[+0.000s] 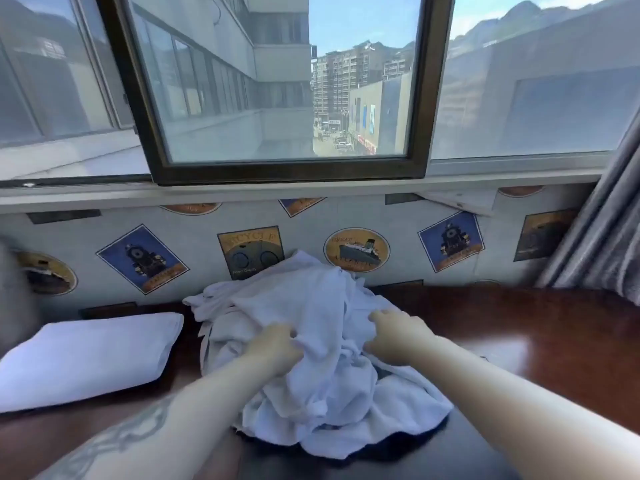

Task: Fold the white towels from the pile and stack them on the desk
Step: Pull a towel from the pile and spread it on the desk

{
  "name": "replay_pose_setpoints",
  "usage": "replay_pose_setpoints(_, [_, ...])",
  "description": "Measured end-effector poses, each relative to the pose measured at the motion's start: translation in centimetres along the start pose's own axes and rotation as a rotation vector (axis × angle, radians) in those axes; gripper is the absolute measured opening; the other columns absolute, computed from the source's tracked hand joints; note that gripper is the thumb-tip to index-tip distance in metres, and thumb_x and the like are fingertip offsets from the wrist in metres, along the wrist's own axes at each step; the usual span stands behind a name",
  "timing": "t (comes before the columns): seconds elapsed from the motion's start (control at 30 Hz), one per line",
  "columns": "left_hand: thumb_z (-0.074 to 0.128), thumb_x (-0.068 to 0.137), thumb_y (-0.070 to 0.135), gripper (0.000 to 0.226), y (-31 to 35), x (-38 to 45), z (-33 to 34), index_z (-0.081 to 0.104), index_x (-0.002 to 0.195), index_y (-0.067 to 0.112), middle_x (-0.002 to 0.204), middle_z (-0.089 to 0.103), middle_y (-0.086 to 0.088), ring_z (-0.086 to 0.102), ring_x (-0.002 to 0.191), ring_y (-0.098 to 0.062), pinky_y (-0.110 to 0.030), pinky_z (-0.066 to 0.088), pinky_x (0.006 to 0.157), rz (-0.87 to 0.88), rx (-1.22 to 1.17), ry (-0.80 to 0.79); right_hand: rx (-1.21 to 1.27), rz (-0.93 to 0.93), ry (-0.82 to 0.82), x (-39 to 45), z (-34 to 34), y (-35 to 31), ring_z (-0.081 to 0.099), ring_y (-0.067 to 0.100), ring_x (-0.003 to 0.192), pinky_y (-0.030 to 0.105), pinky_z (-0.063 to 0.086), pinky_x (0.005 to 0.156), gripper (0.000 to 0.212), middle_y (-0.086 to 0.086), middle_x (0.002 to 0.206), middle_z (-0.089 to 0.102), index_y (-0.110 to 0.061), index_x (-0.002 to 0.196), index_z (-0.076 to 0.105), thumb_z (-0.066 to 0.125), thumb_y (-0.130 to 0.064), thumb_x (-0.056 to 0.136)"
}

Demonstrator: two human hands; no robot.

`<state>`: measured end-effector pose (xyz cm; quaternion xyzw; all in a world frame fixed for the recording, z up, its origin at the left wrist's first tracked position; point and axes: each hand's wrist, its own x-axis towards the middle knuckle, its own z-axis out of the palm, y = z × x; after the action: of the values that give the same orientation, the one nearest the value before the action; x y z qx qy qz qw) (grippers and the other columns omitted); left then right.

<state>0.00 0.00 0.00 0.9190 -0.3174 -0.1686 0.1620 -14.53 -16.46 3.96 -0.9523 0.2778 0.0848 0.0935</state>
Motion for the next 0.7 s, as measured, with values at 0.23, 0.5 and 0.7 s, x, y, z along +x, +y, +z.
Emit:
replay_pose_setpoints(0.23, [0.075, 0.079, 0.037, 0.063, -1.1, 1.2, 7.6, 0.045, 0.130, 0.016, 0.134, 0.042, -0.001, 0.051, 0.109, -0.018, -0.024, 0.043, 0.081, -0.046, 0.047, -0.181, -0.026, 0.014, -0.097, 2.0, 5.5, -0.2, 0.052, 0.028, 0.118, 0.031, 0.035, 0.083, 0.039, 0.011, 0.130, 0.056, -0.010, 0.127, 0.052, 0.043, -0.026, 0.093])
replay_pose_setpoints(0.5, [0.058, 0.089, 0.020, 0.032, -3.9, 1.6, 12.5, 0.041, 0.116, 0.020, 0.130, 0.034, -0.001, 0.054, 0.102, -0.025, -0.037, 0.049, 0.079, -0.023, 0.135, -0.025, 0.105, 0.037, -0.230, 2.7, 9.5, -0.8, 0.049, 0.025, 0.119, 0.033, 0.043, 0.091, 0.047, 0.005, 0.142, 0.044, -0.017, 0.142, 0.038, 0.044, -0.027, 0.096])
replay_pose_setpoints(0.7, [0.041, 0.094, 0.002, 0.023, -2.2, 3.8, 7.2, 0.049, 0.077, 0.015, 0.080, 0.054, -0.009, 0.048, 0.075, -0.020, -0.027, 0.040, 0.066, -0.027, -0.521, 0.198, 0.434, 0.038, -0.051, 1.9, 10.4, -0.8, 0.049, 0.019, 0.123, 0.033, 0.048, 0.092, 0.062, 0.001, 0.141, 0.046, -0.023, 0.146, 0.033, 0.053, -0.016, 0.088])
